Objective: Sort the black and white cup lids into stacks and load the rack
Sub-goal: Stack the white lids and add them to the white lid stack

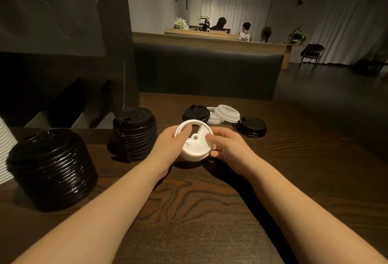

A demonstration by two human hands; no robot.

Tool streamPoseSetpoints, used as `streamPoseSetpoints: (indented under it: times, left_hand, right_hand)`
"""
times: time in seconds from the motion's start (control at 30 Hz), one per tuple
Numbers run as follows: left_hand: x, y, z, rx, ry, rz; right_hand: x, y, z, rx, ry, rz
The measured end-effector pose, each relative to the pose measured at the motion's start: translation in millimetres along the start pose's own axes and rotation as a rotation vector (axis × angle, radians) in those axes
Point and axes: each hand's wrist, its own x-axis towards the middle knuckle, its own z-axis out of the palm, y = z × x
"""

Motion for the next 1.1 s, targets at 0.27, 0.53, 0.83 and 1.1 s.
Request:
streamPoseSetpoints:
  times: [0.27, 0.53, 0.83, 1.1]
  left_hand:
    - [-20.0, 42.8, -22.8, 0.008, -0.039, 0.006]
    - [-51.5, 80.1, -90.5, -0.069, 0.246, 0.006]
    - [-77.7, 77.1, -198.8, -0.03, 0.437, 0.07]
    - [-97.5, 78.9, -291.2, 0.002, 0.565, 0.142]
  right_hand:
    - [-15.5, -56.0, 29.2, -0.131, 0.035, -0.18]
    - [-25.6, -79.6, 88.1, -0.157, -0.093, -0.257]
    - [-23.0, -103.1, 199.2, -0.112, -0.131, -0.286]
    - [-0.3, -114.4, 297.8, -0.168, -0.253, -0.312]
